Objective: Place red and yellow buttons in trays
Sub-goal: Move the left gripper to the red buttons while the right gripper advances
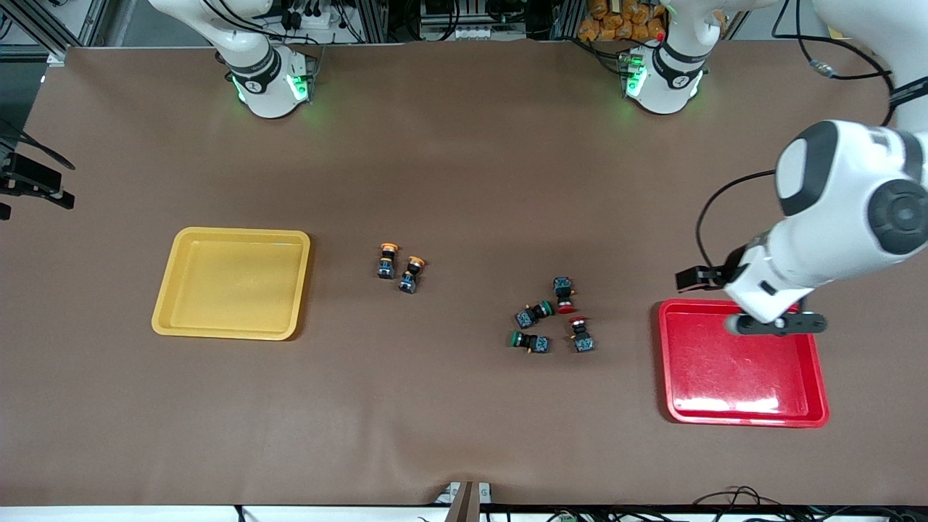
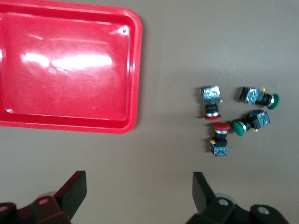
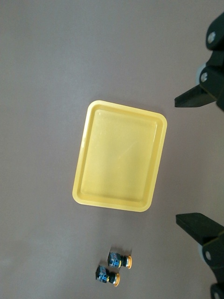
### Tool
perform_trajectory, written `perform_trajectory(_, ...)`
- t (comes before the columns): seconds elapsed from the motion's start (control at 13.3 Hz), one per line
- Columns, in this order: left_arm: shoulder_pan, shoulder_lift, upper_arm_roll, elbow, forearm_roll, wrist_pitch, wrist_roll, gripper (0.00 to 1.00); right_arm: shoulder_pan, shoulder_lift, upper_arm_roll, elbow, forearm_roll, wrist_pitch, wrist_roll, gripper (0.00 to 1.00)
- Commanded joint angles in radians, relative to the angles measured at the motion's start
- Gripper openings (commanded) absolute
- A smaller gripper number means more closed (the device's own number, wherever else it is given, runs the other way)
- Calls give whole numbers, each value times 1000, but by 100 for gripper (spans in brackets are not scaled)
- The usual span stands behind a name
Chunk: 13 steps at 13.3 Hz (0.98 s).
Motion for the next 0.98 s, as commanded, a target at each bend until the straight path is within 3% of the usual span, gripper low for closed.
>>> perform_trajectory(0.0, -14, 0, -2, -10, 18, 1, -2, 100, -8, 0, 12, 7, 19, 1, -15, 100)
perform_trajectory(0.15, -19, 26, -1, -36, 21, 63, -9, 100, -19, 13, 12, 5, 19, 21, -29, 100)
perform_trajectory(0.38, -23, -15, 31, -264, 21, 330, -25, 100, -13, 12, 10, 10, 15, 23, -29, 100)
perform_trajectory(0.53, -39, -24, 49, -353, 18, 450, -45, 100, -7, 10, 13, 22, 18, 17, -23, 100)
perform_trajectory(0.75, -138, 3, 76, -352, 23, 498, -212, 100, 32, 10, 16, 17, 12, 14, -24, 100)
perform_trajectory(0.9, -187, 61, 117, -346, 17, 560, -226, 100, 47, 21, 16, -1, 12, 27, -20, 100)
